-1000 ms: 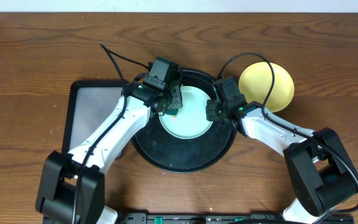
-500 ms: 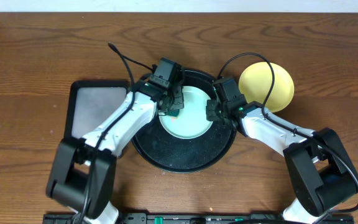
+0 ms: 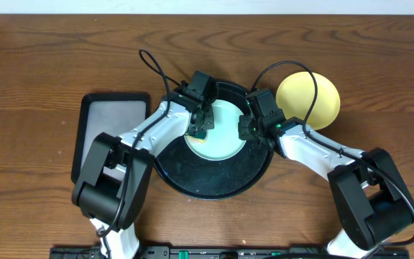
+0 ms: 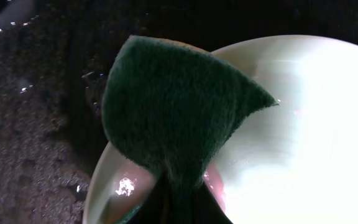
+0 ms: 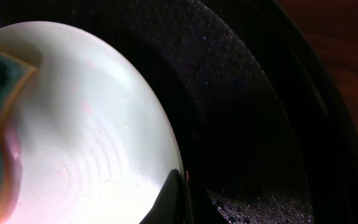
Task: Clean dirty plates on tray and stack at the side
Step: 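Sweep the sponge across the mint plate toward the right gripper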
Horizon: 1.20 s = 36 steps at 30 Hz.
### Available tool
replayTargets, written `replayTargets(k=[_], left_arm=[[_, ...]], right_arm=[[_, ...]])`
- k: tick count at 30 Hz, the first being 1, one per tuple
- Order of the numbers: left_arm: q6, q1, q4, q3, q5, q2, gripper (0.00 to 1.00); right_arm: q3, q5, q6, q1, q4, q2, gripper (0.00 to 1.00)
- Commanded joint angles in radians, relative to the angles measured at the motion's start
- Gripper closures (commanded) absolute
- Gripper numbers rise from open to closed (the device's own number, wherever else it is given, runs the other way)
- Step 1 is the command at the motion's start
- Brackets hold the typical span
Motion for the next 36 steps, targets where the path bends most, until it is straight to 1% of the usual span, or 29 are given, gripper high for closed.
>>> replayTargets(k=[1, 4, 8, 14, 16, 17, 23, 26, 28, 31, 34, 36], left_arm=[[-0.012, 0.004, -0.009, -0.022, 0.061, 0.127, 0.92], [-0.011, 0.004, 0.0, -0.022, 0.193, 0.154, 0.92], [-0.011, 0.006, 0.019, -0.021, 0.338, 0.15, 0.92], [-0.011, 0.013, 0.127, -0.019, 0.565, 0.123, 0.92], [-0.011, 0.017, 0.153, -0.01, 0.621, 0.11, 0.92], [-0.011, 0.019, 0.153, -0.002, 0.626, 0.104, 0.92], [-0.01, 0.019, 0.151, 0.009, 0.621, -0.003, 0.92], [-0.011, 0.018, 0.132, 0.009, 0.577, -0.088, 0.92], [-0.011, 0.018, 0.091, 0.009, 0.515, -0.137, 0.92], [-0.011, 0.018, -0.005, 0.009, 0.379, -0.192, 0.92], [-0.011, 0.018, -0.089, 0.005, 0.223, -0.203, 0.92], [-0.011, 0.018, -0.099, -0.019, 0.138, -0.199, 0.92]], right_arm=[[-0.004, -0.015, -0.005, -0.005, 0.0, 0.006, 0.99], [-0.004, -0.015, -0.005, -0.005, 0.001, 0.006, 0.99], [-0.004, -0.015, -0.005, -0.005, 0.002, 0.006, 0.99], [-0.004, -0.015, -0.005, -0.005, 0.002, 0.006, 0.99], [-0.004, -0.015, -0.005, -0.005, 0.002, 0.006, 0.99], [-0.004, -0.015, -0.005, -0.005, 0.002, 0.006, 0.99], [-0.004, -0.015, -0.005, -0.005, 0.004, 0.006, 0.99], [-0.004, -0.015, -0.005, -0.005, 0.005, 0.006, 0.99], [-0.004, -0.015, -0.005, -0.005, 0.005, 0.006, 0.99], [-0.004, -0.015, -0.005, -0.005, 0.005, 0.006, 0.99], [-0.004, -0.015, -0.005, -0.005, 0.006, 0.006, 0.99], [-0.004, -0.015, -0.005, -0.005, 0.009, 0.006, 0.99]])
